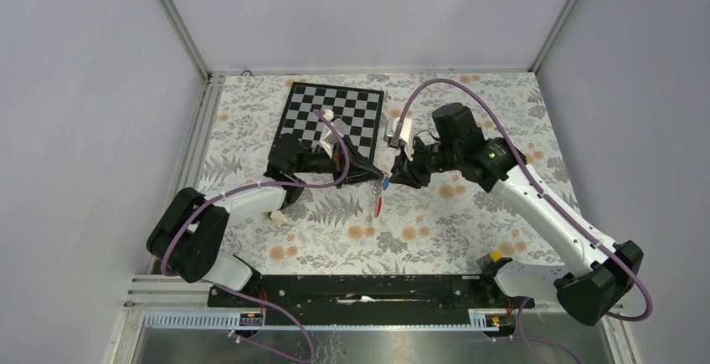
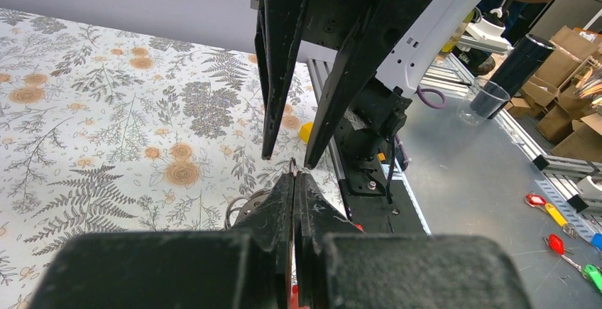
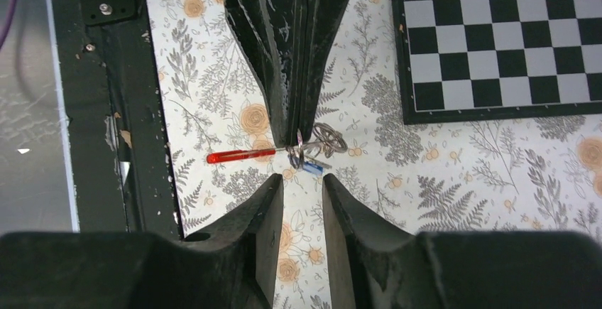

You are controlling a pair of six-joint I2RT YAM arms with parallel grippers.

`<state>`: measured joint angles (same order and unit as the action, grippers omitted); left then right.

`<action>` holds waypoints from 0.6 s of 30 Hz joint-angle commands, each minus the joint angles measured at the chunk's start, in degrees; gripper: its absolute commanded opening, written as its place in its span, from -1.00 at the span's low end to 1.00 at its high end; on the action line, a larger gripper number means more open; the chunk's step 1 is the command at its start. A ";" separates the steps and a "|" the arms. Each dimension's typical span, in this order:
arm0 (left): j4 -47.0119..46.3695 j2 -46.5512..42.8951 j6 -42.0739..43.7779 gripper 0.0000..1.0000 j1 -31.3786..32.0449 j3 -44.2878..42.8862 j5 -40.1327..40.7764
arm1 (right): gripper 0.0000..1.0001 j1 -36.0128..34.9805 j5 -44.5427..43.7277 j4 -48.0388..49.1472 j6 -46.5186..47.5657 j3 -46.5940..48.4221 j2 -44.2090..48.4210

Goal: Put the keys on the keyring

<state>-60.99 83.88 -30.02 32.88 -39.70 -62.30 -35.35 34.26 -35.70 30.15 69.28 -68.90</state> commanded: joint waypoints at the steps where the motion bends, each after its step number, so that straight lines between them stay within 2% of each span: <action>1: -2.93 -0.23 1.28 -1.00 -0.10 0.27 -1.20 | -0.32 0.29 3.82 0.38 -0.67 2.50 -1.69; 11: -2.40 -0.29 1.81 -1.00 0.05 0.24 -1.37 | -0.45 0.33 7.44 1.30 -0.97 2.18 -3.51; 14: -2.33 -0.27 2.00 -1.00 0.03 0.31 -1.42 | -0.56 0.30 7.75 1.27 -0.95 2.38 -3.87; 18: -1.57 -0.42 2.90 -1.00 0.02 0.32 -1.45 | -0.87 0.33 7.62 0.90 -0.05 2.79 -3.80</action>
<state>-60.47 83.88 -28.93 32.91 -39.70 -63.24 -35.22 39.92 -35.46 29.69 69.58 -72.44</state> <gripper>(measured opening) 0.010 0.131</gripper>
